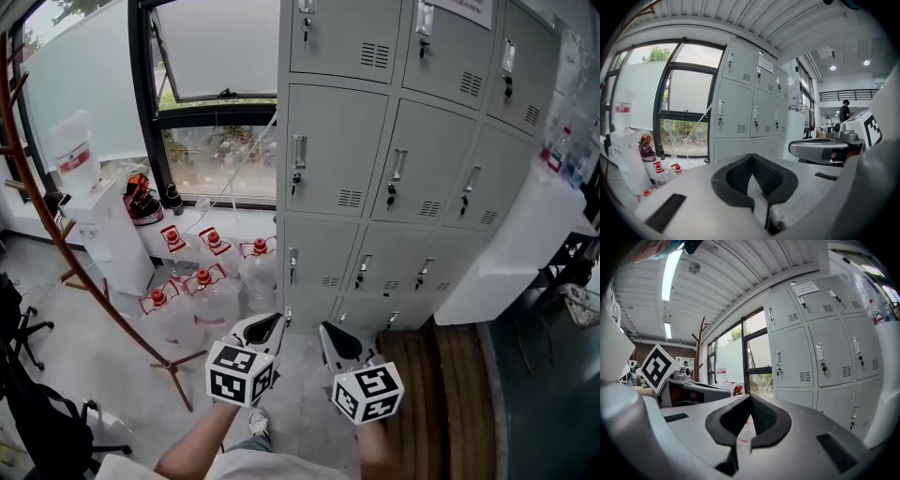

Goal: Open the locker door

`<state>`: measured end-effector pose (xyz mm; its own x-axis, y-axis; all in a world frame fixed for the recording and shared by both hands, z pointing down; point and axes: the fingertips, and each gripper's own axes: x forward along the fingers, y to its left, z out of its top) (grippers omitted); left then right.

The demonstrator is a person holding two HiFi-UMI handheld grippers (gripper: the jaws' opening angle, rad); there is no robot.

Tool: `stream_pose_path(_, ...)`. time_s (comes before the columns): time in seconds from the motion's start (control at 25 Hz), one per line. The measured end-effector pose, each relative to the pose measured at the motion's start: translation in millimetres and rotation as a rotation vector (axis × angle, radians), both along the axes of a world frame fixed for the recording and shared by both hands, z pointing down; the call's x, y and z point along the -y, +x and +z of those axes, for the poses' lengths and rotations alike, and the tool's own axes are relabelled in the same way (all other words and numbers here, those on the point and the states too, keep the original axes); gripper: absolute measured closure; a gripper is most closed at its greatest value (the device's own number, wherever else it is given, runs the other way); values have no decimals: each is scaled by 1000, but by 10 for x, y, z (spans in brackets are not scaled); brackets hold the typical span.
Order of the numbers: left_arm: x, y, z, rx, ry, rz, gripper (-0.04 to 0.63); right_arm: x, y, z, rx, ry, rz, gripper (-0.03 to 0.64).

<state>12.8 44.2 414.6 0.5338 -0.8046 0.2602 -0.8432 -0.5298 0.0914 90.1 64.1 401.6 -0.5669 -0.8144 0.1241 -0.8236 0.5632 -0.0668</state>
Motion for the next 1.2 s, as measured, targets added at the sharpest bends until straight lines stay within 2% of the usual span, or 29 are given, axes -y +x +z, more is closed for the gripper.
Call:
stream_pose_path(0.36, 819, -520, -99, -23, 8, 5, 589, 794, -549, -112, -23, -2, -5, 615)
stream_pose_path(0.56, 1204, -769, -129, -45, 11, 12, 589, 1157, -700, -165, -34, -3, 30, 615)
stream_pose_path(0.92, 1689, -1178, -135, -62, 14, 24, 589, 1704, -983, -352, -29, 36, 76, 615)
stream_pose_path(1.2, 1960, -1298, -162, -60, 26, 26, 589, 1982, -1089, -463, -28, 73, 82, 615)
